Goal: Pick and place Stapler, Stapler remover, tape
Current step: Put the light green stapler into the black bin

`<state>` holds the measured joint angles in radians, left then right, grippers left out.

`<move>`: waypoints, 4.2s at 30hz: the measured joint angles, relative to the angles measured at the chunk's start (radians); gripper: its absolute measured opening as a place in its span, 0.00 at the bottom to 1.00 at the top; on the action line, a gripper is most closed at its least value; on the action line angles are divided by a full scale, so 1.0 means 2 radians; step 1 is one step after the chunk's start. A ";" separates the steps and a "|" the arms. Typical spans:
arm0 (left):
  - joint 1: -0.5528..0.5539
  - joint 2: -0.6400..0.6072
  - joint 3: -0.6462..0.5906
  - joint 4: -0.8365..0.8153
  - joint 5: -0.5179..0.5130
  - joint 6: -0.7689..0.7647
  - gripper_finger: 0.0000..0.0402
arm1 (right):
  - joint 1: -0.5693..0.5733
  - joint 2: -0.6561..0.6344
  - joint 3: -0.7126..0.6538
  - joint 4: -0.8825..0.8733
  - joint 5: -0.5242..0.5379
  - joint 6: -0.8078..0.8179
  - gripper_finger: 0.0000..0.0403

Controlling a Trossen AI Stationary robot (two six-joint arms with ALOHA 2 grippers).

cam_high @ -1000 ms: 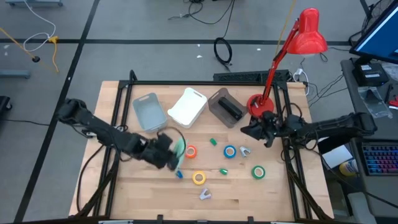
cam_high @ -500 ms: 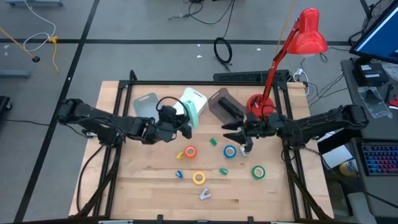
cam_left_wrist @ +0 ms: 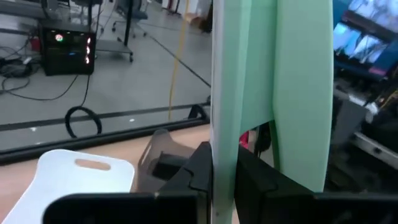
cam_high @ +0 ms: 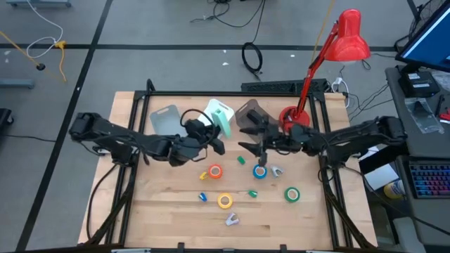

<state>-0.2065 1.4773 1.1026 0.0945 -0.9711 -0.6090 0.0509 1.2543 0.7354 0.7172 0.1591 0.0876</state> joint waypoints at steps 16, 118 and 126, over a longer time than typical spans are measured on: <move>0.003 0.014 -0.001 0.037 -0.009 0.026 0.08 | -0.002 0.036 0.062 -0.055 0.074 0.001 0.55; 0.023 0.048 -0.001 0.074 0.032 -0.027 0.27 | -0.015 0.046 0.062 -0.088 0.163 0.038 0.30; 0.007 0.048 -0.001 0.062 0.033 -0.022 0.45 | -0.019 0.047 0.062 -0.095 0.172 0.038 0.30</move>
<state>-0.1921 1.5740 1.1015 0.2191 -0.9046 -0.6526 0.0136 1.3476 0.8600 0.5263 0.5026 0.1627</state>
